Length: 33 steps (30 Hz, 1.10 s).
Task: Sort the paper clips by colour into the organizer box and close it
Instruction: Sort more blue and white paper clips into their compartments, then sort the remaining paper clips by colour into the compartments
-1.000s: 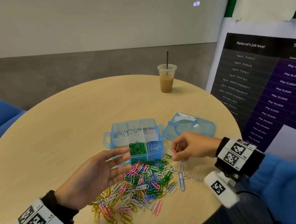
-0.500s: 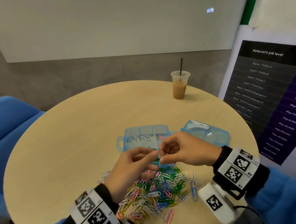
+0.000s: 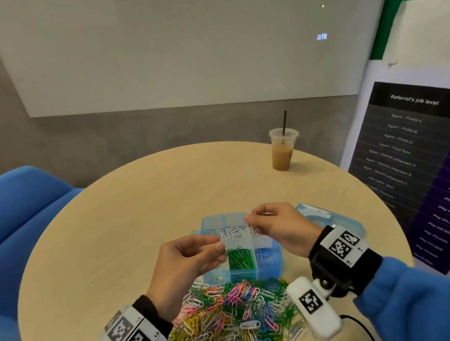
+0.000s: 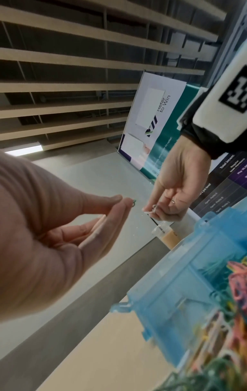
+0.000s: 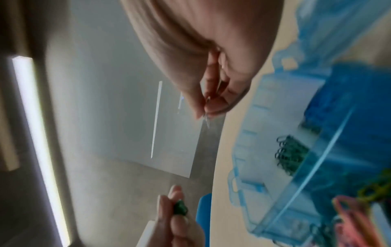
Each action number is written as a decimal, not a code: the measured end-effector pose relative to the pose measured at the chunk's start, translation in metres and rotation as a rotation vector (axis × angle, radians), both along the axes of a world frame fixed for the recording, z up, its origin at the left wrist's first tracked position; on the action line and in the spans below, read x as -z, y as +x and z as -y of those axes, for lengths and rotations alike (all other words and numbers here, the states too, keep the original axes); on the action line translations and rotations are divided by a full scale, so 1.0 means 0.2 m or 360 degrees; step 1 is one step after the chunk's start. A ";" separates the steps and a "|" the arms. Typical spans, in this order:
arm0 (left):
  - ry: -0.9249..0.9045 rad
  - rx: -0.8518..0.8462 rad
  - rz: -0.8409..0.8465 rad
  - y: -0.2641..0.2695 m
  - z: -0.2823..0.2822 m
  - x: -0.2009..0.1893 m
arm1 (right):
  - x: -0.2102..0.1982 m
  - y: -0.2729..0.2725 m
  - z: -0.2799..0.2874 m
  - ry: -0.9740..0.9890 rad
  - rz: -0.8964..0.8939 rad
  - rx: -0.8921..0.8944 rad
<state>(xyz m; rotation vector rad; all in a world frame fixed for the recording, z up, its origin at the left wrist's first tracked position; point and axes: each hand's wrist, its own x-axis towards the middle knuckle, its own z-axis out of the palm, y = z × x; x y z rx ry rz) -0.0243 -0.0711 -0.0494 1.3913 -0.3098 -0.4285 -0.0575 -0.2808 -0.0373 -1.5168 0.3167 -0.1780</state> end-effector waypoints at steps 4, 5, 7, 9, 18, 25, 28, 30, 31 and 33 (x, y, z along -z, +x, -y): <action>-0.0010 0.0012 -0.0020 0.04 -0.03 -0.01 | 0.03 0.12 -0.04 0.0264 0.0025 0.0183; -0.0016 0.0016 -0.0029 0.05 -0.04 -0.02 | 0.03 0.13 -0.06 0.0241 0.0008 0.0145; -0.0039 0.0033 -0.0052 0.07 -0.05 -0.02 | 0.03 0.13 -0.07 0.0140 -0.0035 0.0091; -0.0065 0.0045 -0.0060 0.08 -0.06 -0.02 | 0.03 0.13 -0.06 0.0017 -0.0049 0.0100; -0.0069 0.0109 -0.0108 0.06 -0.04 0.01 | -0.02 -0.10 0.07 -0.0307 -0.0064 -0.0137; 0.0128 0.0202 0.0065 0.04 0.05 -0.03 | -0.04 -0.31 0.16 -0.0642 -0.0163 -0.0246; 0.0538 0.0544 0.0265 0.05 0.10 -0.07 | -0.04 -0.40 0.20 -0.1300 -0.0229 -0.0356; 0.0754 0.0716 0.0363 0.05 0.13 -0.08 | -0.04 -0.46 0.21 -0.1689 -0.0267 -0.0474; 0.0812 0.0743 0.0421 0.05 0.14 -0.08 | -0.04 -0.48 0.22 -0.1786 -0.0290 -0.0537; 0.0814 0.0744 0.0501 0.03 0.15 -0.10 | -0.01 -0.52 0.23 -0.1853 -0.0365 -0.0652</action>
